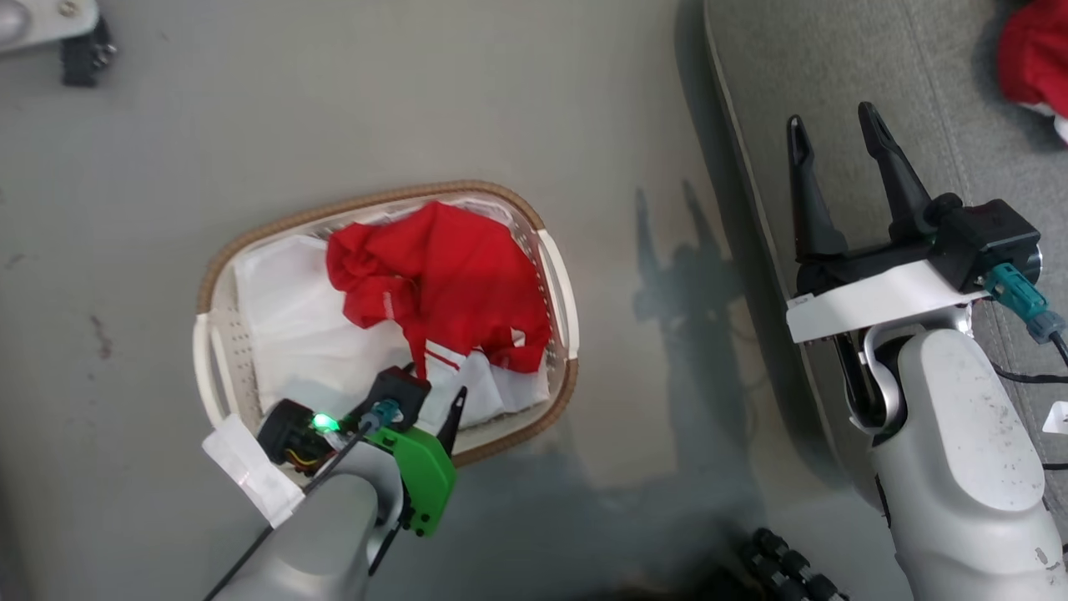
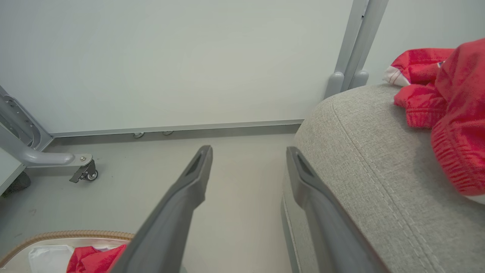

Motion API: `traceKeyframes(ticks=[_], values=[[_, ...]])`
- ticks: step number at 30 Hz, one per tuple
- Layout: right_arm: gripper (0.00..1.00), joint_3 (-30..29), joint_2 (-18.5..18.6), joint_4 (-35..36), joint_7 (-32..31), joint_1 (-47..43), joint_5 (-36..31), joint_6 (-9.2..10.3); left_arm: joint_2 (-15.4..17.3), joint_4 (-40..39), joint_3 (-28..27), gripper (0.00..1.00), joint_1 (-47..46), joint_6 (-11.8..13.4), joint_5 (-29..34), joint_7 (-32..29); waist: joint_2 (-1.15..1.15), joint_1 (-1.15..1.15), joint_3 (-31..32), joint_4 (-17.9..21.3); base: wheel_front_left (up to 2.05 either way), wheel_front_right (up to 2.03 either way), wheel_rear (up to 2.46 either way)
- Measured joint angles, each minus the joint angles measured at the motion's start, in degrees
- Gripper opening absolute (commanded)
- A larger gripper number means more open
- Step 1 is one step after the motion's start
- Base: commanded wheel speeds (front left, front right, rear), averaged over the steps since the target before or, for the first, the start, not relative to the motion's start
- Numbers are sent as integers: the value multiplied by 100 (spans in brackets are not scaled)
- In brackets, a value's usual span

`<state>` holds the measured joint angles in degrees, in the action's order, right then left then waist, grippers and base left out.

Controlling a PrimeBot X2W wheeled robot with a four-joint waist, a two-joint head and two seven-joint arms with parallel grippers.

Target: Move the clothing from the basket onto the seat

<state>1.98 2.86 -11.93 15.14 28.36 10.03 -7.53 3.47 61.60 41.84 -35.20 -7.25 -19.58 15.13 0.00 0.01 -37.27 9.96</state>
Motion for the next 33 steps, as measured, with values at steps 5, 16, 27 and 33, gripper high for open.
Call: traceKeyframes(ticks=[5, 16, 27, 33], values=[[100, 58, -1, 18, 0, 113, 119, 0, 60, 390, 37, 100, -308, 8, 116, 0, 0, 1, -465, 203, 0, 0, 0], [100, 143, -3, 83, 0, 312, 196, 0, 142, 716, -225, 95, -704, 300, -46, 0, 0, 0, -1016, 523, 0, 0, 0], [100, 80, -5, -71, 0, 266, 98, 0, 160, 91, -508, 0, -570, 347, -134, 0, 0, 0, -775, 462, 0, 0, 0], [100, 11, -7, -194, 0, 92, -107, 0, 180, -639, -766, 0, -274, 272, -122, 0, 0, 0, -390, 324, 0, 0, 0]])
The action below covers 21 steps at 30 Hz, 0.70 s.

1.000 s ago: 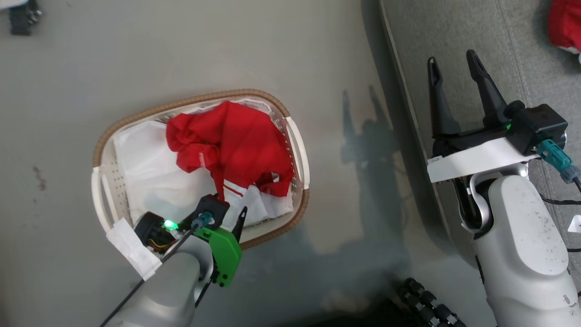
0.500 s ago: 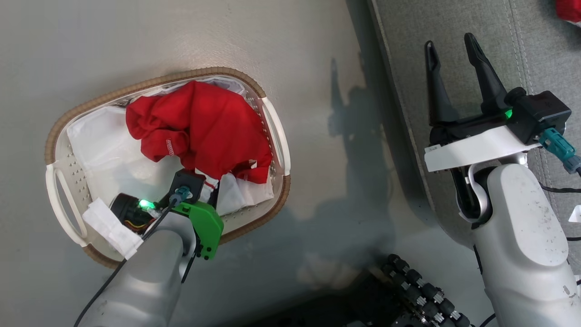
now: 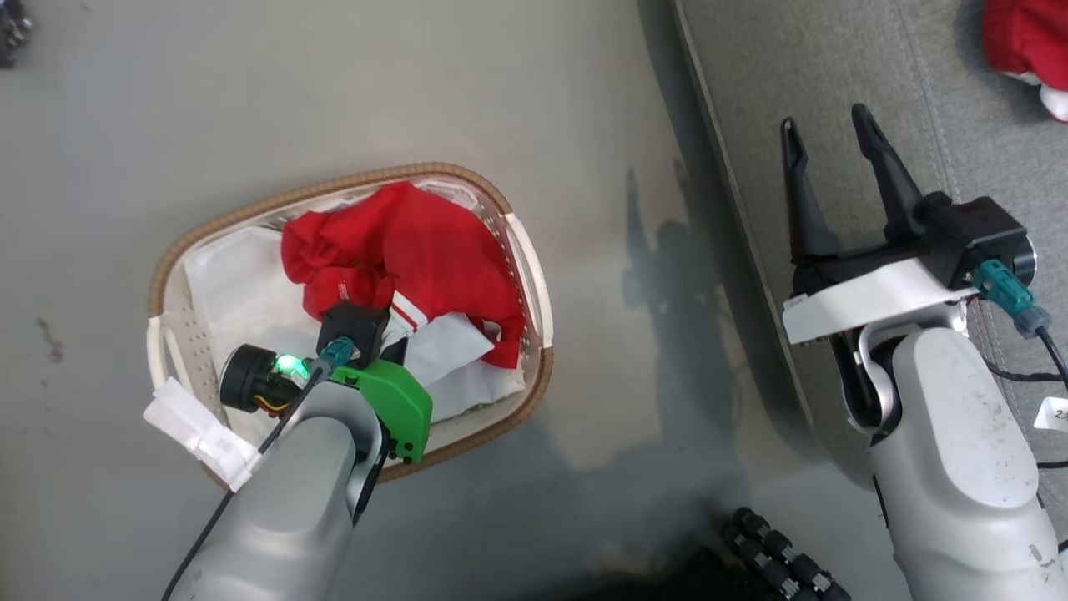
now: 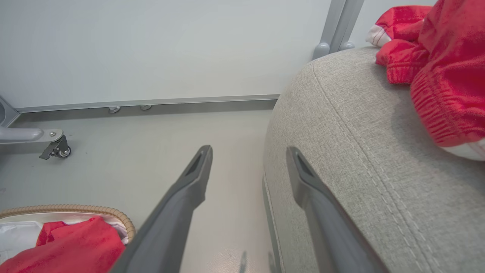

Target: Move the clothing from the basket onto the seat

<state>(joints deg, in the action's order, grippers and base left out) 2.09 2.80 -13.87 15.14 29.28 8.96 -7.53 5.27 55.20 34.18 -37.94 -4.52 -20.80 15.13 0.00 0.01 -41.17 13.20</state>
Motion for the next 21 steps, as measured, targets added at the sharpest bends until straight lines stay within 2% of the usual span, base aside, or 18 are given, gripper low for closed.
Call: traceKeyframes(ticks=[13, 21], values=[[100, -216, -3, -343, 0, -782, -435, 0, 136, -1438, -283, 0, 614, -229, 338, -1, 0, -1, 1284, -387, 0, 0, 0], [100, -265, -2, -471, 0, -1431, -554, 0, 445, -2085, -135, 0, 426, -278, 478, 0, 0, -1, 2279, -637, 0, 0, 0]])
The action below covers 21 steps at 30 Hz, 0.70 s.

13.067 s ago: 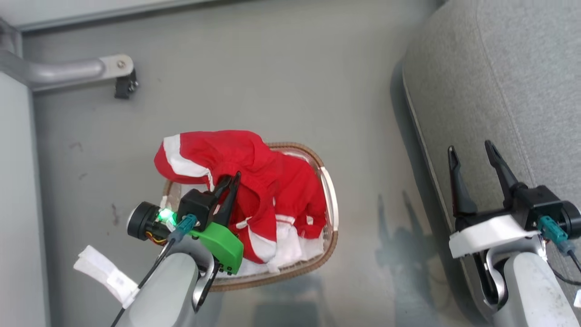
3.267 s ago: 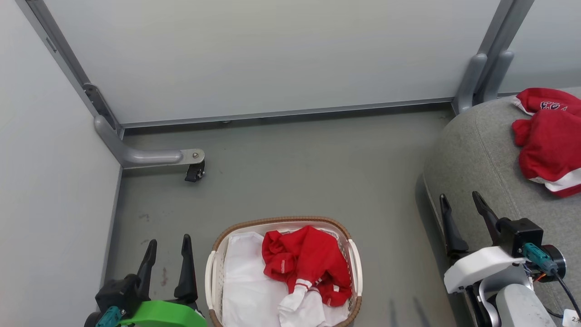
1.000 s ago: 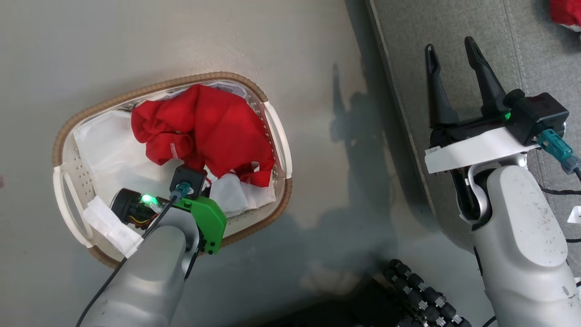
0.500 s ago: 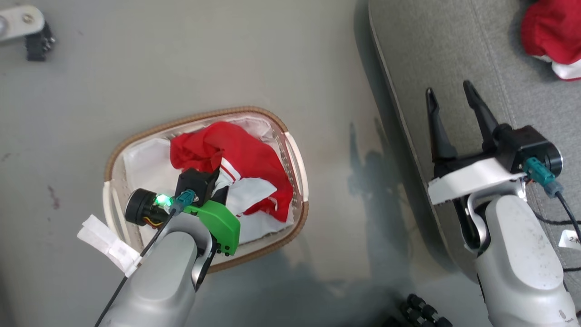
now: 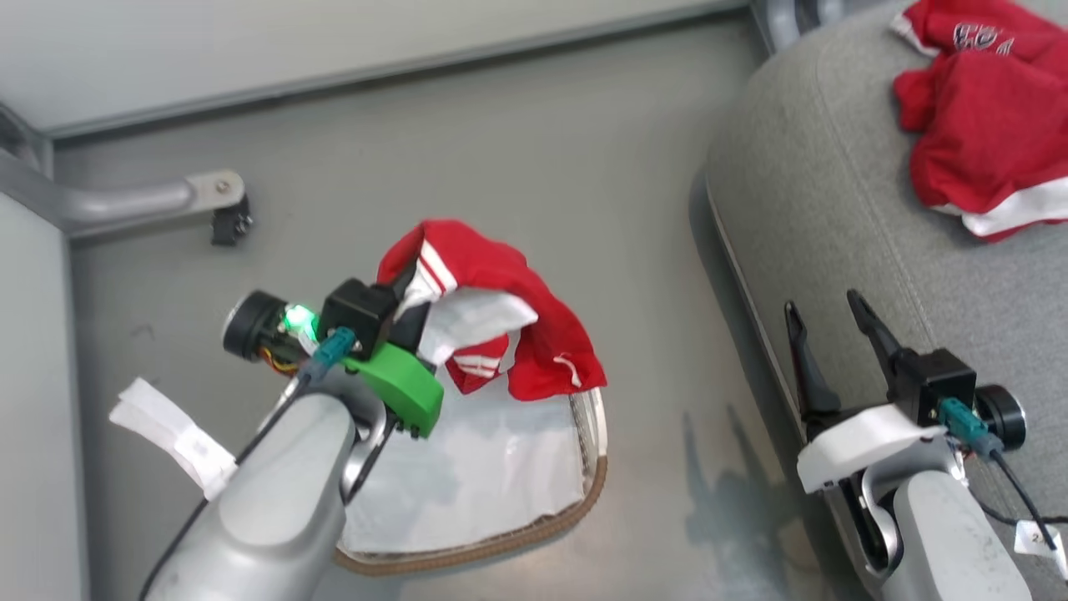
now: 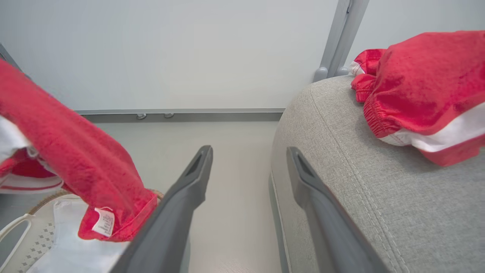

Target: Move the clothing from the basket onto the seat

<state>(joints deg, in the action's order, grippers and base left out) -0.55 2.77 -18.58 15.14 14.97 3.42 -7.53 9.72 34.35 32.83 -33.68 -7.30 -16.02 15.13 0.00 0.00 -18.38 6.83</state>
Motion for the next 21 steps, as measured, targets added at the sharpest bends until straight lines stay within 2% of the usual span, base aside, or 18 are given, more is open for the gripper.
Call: traceKeyframes(ticks=[6, 13, 21], values=[[100, 107, 2, -58, 0, -296, -21, 1, 260, -183, 282, 0, -583, -3, -52, -52, 0, 0, 733, -157, 0, 0, 0], [100, 475, 2, -16, 0, -289, 5, 0, 592, -556, 743, 0, -1507, -9, -254, -413, 0, 0, 1454, -250, 0, 0, 0], [100, 1087, 1, 30, 0, -133, 71, 0, 719, -612, 1000, 0, -2268, -9, -477, -599, 0, 0, 1821, -246, 0, 0, 0]])
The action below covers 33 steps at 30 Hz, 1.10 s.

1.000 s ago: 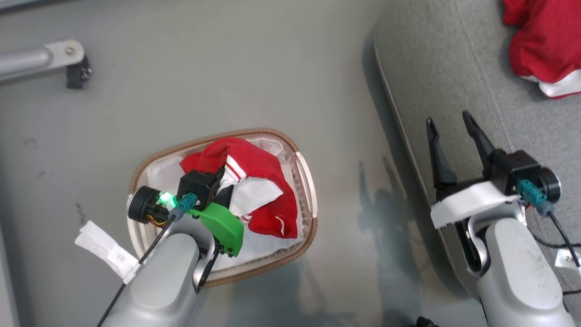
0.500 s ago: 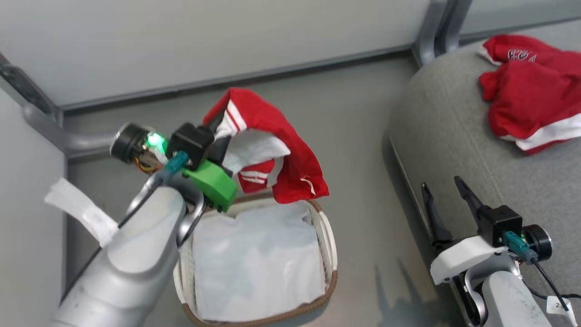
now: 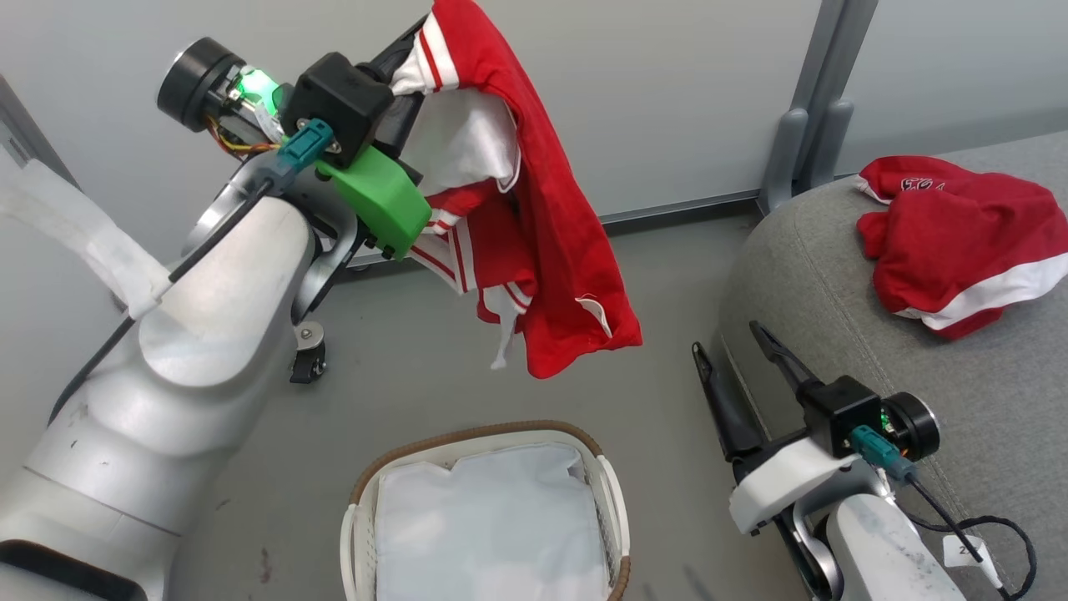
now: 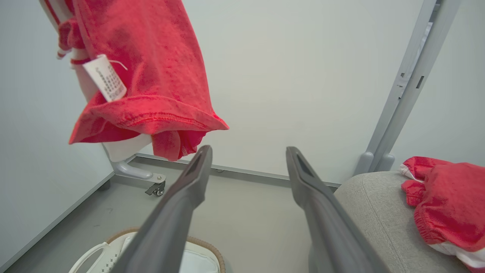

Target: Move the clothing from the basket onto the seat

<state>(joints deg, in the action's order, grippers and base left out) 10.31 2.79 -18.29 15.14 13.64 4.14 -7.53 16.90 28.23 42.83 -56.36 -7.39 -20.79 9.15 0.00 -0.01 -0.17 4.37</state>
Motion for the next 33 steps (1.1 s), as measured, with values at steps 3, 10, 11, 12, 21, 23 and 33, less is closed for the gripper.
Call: traceKeyframes(ticks=[3, 10, 11, 12, 21, 23, 33], values=[[100, 234, -1, -58, 0, 1, 0, 1, -45, 15, 70, 0, -172, 0, -53, 2, 0, 0, 25, -4, 0, 0, 0], [100, 439, 1, -178, 0, 169, -120, 0, -199, -56, 359, 0, -389, -15, -177, 9, 0, 0, 63, -147, 0, 0, 0], [100, 452, 0, -176, 0, 213, -129, 0, -213, -71, 386, 0, -398, -15, -196, 9, 0, 0, 67, -171, 0, 0, 0], [100, 455, -1, -159, 0, 265, -147, 0, -230, -87, 422, 0, -409, -15, -213, 9, 0, 0, 73, -201, 0, 0, 0], [100, 579, 1, -275, 0, 842, -344, 1, -379, -204, 686, 0, -424, -16, -389, 79, 0, 0, 103, -415, 0, 0, 0], [100, 620, -1, -396, 0, 945, -368, 0, -434, -213, 740, 0, -425, -16, -424, 85, 0, 0, 109, -472, 0, 0, 0], [100, 880, 1, -781, 0, 781, -394, 0, -478, -186, 890, 0, -518, -16, -491, 110, 0, 0, 128, -652, 0, 0, 0]])
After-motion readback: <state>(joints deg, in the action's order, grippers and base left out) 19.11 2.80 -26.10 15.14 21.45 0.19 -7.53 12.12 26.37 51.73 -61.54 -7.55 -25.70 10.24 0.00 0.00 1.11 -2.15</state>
